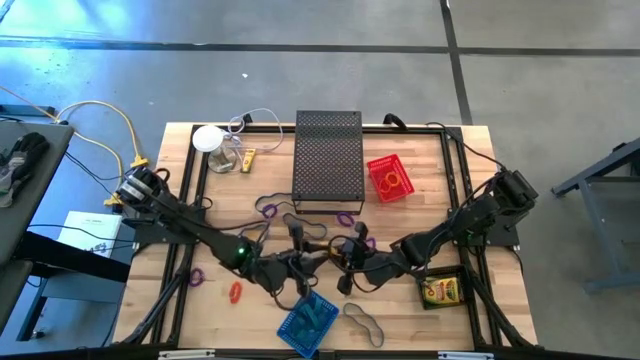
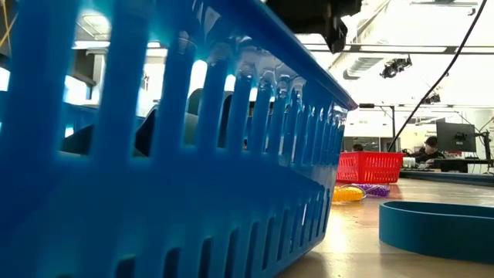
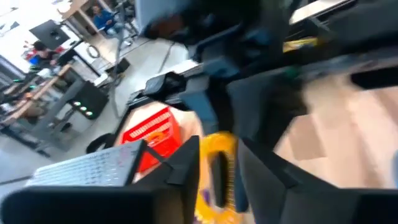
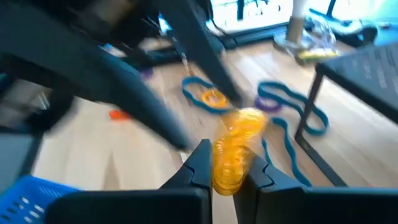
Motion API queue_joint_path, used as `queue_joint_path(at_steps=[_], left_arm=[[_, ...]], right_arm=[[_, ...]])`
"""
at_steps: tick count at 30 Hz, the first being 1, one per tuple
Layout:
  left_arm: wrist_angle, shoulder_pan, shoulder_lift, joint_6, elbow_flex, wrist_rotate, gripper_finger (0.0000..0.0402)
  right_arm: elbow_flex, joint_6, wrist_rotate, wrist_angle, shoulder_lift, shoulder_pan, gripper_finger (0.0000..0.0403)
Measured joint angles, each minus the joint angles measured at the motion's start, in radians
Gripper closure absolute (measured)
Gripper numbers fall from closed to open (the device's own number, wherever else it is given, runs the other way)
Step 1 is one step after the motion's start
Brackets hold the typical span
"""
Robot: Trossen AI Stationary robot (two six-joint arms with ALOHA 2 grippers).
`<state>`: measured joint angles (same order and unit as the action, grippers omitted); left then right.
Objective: Pick & Place Office Desk Supplies
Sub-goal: Put the yellow spring keychain into the red bin
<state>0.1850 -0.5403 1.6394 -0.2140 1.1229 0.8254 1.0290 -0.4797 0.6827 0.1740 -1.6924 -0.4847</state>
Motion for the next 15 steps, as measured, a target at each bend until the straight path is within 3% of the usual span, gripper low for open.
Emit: queue_joint_path(at_steps=[7,11,15], left_arm=[[-0.056,-0.021,0.000,0.092,0.000,-0.144,0.0250],[-0.119,-0.022,0.000,0.162,0.000,-0.228,0.0248],[-0.151,-0.021,0.000,0.186,0.000,-0.233,0.0248]], right_arm=[[0.000,-0.202,0.035,-0.279,0.000,-0.023,0.0387],[0.000,-0.403,0.050,-0.499,0.026,-0.075,0.0387],[0.000,-0.655,0.079,-0.755,0.058,-0.132,0.0386]])
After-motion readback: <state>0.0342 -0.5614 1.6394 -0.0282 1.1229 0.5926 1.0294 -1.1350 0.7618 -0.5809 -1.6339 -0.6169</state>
